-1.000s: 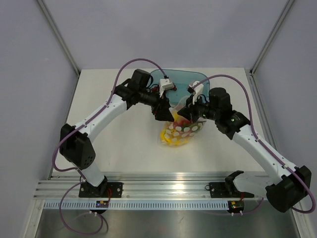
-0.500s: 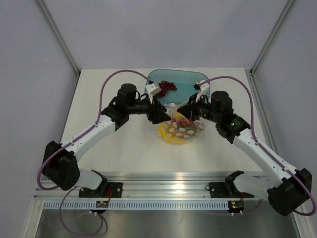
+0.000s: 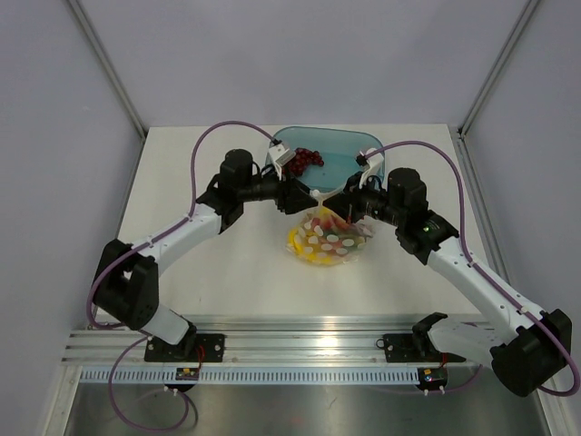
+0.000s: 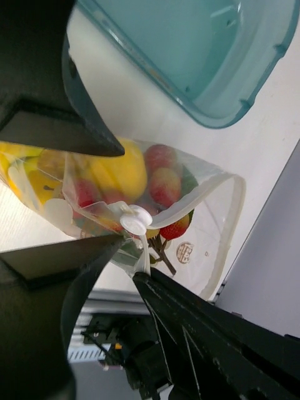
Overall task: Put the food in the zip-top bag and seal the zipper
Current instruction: Zip the zipper food storage bag at the center of the board.
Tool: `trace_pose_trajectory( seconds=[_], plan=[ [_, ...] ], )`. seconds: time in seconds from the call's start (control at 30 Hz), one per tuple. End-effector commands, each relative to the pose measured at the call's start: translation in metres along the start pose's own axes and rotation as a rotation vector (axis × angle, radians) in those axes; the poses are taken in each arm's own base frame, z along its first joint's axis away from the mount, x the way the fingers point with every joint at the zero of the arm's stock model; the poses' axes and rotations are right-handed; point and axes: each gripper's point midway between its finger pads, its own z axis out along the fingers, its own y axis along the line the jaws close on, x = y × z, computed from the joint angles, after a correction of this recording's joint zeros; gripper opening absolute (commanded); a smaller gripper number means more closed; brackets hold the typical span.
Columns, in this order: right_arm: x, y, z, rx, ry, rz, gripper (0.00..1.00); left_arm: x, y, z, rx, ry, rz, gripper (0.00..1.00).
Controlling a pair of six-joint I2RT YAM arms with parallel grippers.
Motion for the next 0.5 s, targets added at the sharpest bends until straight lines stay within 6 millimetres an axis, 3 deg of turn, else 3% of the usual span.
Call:
trace_pose_trajectory(
  seconds=[0.0,0.27,0.47],
  plan=[
    [-0.033,0.019,-0.004,-0.069,-0.118,-0.041,0.0,-0.02,-0.013,0.01,0.128,-0.027,0.021,0.51],
    [-0.032,0.019,-0.003,-0.074,-0.118,-0.039,0.0,-0.018,-0.029,0.006,0.207,-0.048,-0.002,0.33],
    [-0.029,0.017,-0.002,-0.068,-0.11,-0.034,0.0,-0.021,-0.04,0.003,0.262,-0.062,-0.017,0.28]
  ],
)
